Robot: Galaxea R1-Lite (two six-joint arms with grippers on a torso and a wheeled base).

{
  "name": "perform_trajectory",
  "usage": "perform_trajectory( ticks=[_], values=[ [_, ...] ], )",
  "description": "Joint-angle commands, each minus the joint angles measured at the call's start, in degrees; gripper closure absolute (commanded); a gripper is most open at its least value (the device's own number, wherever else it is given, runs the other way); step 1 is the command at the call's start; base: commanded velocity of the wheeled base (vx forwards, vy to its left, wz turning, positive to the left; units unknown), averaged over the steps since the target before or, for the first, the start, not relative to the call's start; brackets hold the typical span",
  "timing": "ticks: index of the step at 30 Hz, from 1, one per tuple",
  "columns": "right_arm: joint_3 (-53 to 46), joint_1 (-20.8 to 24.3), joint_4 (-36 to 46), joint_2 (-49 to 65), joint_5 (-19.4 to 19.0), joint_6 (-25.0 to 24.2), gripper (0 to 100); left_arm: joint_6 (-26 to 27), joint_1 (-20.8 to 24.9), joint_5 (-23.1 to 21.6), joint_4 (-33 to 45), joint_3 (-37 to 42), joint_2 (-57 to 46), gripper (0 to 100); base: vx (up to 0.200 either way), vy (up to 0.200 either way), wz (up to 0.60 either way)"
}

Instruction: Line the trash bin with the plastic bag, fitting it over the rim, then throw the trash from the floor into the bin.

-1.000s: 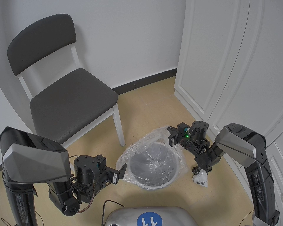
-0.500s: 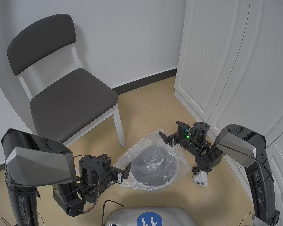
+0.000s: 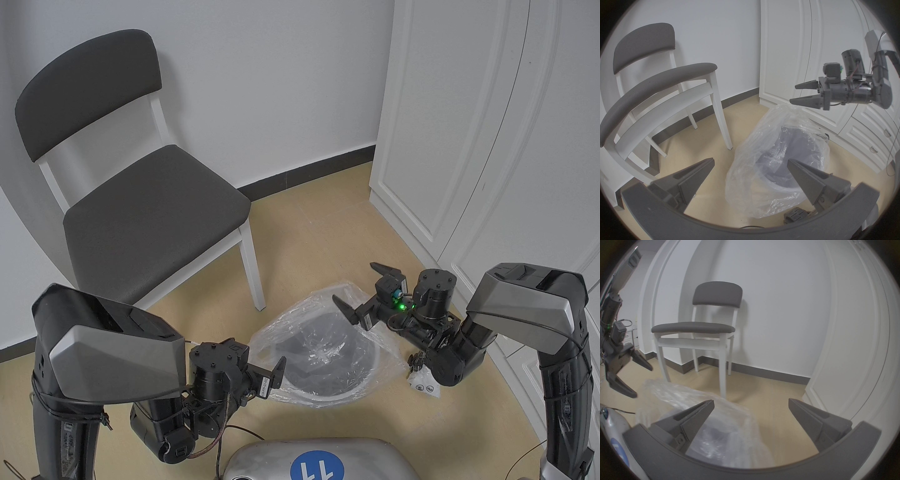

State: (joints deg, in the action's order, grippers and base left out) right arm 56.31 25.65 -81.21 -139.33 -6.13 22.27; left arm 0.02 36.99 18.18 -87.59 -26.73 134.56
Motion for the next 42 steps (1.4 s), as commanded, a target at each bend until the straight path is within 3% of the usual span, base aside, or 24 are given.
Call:
perform_trajectory(
  ticks=[1,5,6,7,8,9,13,19,25,34,38,42],
  values=[
    [-6.4,5.8,-0.1,2.4,0.2,-0.1,0,0.2,0.4,0.7,0.0,-0.5,1.7,0,0.000,0.000,0.00],
    [-5.7,8.0,3.5,0.0,3.9,-0.2,0,0.2,0.3,0.7,0.0,-0.5,1.7,0,0.000,0.000,0.00],
    [-4.1,8.5,5.6,-1.7,7.0,-0.1,0,0.2,0.2,1.1,0.0,-0.5,1.5,0,0.000,0.000,0.00],
    [-4.1,8.5,5.6,-1.7,7.0,-0.1,0,0.2,0.2,1.1,0.0,-0.5,1.5,0,0.000,0.000,0.00],
    [-1.9,8.8,8.3,-3.8,10.8,-0.1,0,0.2,0.2,1.7,0.0,-0.6,1.4,0,0.000,0.000,0.00],
    [-1.6,8.8,8.9,-4.4,11.2,0.0,0,0.2,0.2,1.9,0.0,-0.6,1.4,0,0.000,0.000,0.00],
    [-2.2,8.5,10.5,-5.3,11.8,0.5,0,0.2,0.2,1.9,0.0,-0.8,1.7,0,0.000,0.000,0.00],
    [-5.9,6.9,11.1,-5.4,11.8,7.1,0,0.2,0.2,1.9,0.0,-0.8,1.7,0,0.000,0.000,0.00],
    [-9.6,6.5,10.5,-4.7,11.1,10.3,0,0.2,0.0,2.0,0.0,-0.8,1.6,0,0.000,0.000,0.00],
    [-10.7,6.2,3.6,-4.3,10.4,13.0,0,0.2,-0.2,2.0,0.0,-1.4,1.5,0,0.000,0.000,0.00],
    [-8.3,5.8,3.0,-4.1,11.7,12.4,0,0.2,-0.2,2.5,0.0,-3.1,2.8,0,0.000,0.000,0.00],
    [-5.9,6.1,2.6,-6.2,15.7,12.6,0,0.4,-0.2,7.7,0.0,-6.3,5.8,0,0.000,0.000,0.00]
  ],
)
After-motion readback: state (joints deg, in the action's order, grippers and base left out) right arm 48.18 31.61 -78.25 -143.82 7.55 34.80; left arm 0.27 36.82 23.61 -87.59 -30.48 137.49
